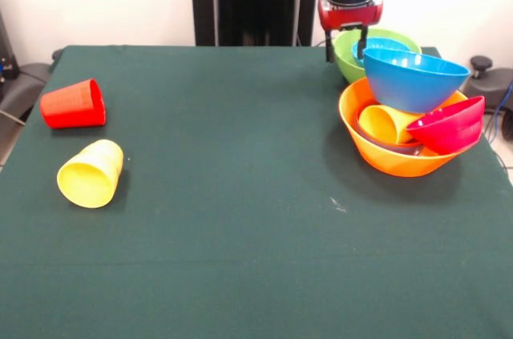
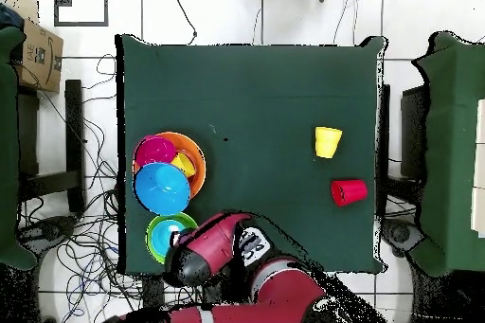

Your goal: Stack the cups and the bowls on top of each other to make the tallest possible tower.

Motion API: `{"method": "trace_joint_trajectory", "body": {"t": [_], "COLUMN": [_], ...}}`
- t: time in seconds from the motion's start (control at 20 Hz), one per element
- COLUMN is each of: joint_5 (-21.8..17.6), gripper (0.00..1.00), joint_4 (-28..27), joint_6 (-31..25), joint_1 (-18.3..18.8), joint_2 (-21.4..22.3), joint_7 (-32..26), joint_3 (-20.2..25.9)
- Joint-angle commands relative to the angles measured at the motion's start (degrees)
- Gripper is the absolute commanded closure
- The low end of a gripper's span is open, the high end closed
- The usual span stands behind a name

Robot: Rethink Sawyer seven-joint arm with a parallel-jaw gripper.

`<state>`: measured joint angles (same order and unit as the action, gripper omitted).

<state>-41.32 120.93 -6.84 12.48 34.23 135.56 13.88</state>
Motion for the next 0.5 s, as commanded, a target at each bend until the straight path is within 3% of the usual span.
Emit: {"method": "trace_joint_trajectory", "body": {"t": [0.05, 0.5], "joint_5": [-5.9, -7.5], "gripper": [0.00, 0.00], "joint_4": [-5.3, -7.9], "joint_6": [0.3, 3.2], "joint_1": [2.2, -0.9], "joint_2": [-5.8, -8.8], "joint_7": [-2.3, 0.6], "joint_3": [-1.8, -5.7]}}
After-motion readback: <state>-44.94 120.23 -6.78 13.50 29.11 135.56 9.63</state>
